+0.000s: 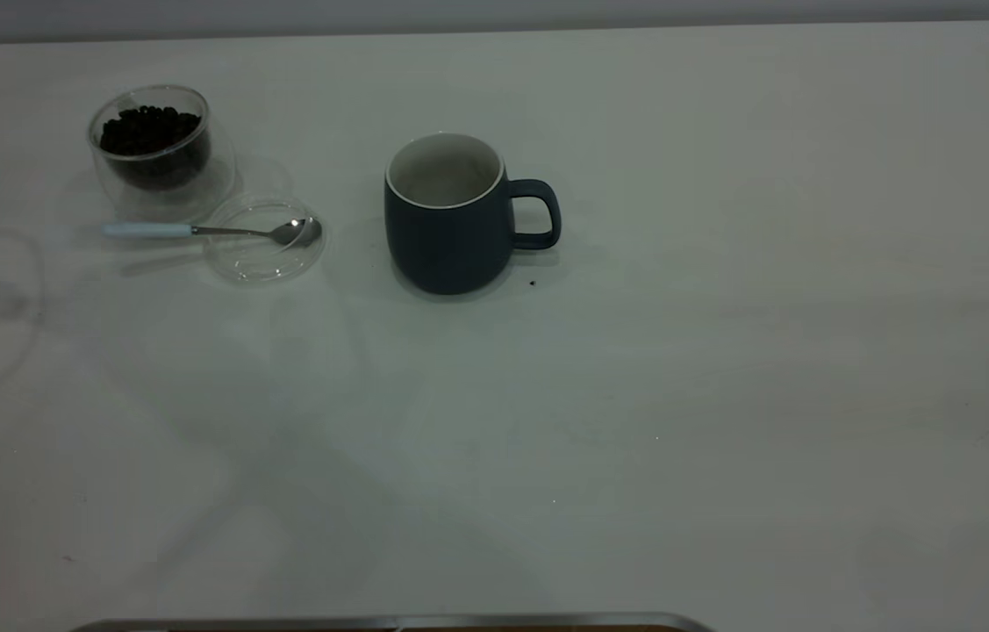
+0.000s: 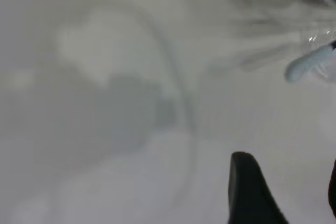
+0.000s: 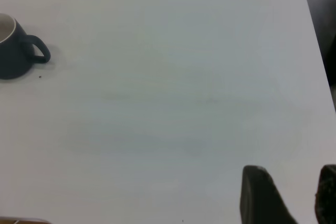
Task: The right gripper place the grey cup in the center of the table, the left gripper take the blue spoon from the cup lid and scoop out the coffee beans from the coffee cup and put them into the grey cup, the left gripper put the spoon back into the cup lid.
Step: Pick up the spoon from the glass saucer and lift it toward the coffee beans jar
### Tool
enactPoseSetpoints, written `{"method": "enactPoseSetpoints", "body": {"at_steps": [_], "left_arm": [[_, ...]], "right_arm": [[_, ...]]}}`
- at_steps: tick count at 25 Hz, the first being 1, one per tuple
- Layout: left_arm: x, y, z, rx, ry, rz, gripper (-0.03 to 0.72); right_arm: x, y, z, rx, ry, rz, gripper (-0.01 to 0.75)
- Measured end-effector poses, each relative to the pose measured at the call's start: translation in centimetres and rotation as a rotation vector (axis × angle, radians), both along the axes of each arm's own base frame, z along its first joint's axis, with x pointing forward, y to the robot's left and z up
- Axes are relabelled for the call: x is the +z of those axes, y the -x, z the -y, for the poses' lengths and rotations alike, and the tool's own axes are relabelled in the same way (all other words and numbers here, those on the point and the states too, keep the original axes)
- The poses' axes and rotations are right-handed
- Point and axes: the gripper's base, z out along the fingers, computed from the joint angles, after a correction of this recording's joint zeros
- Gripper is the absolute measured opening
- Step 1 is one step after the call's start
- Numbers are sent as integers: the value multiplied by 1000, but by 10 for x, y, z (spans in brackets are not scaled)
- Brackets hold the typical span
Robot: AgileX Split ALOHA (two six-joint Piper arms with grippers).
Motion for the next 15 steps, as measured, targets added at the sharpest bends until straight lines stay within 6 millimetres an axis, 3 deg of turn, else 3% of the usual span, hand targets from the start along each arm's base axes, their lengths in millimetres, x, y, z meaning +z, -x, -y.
{"method": "enactPoseSetpoints", "body": {"at_steps": [5,11,15], "left_arm": [[-25,-12,2,-45,32,110,438],[-53,-14,8,-27,126,110,591],[-73,-11,10,-36,150,66,619]], "right_arm": [[0,0,0,0,0,0,290],[0,0,0,0,0,0,290],[0,0,0,0,0,0,290]]}}
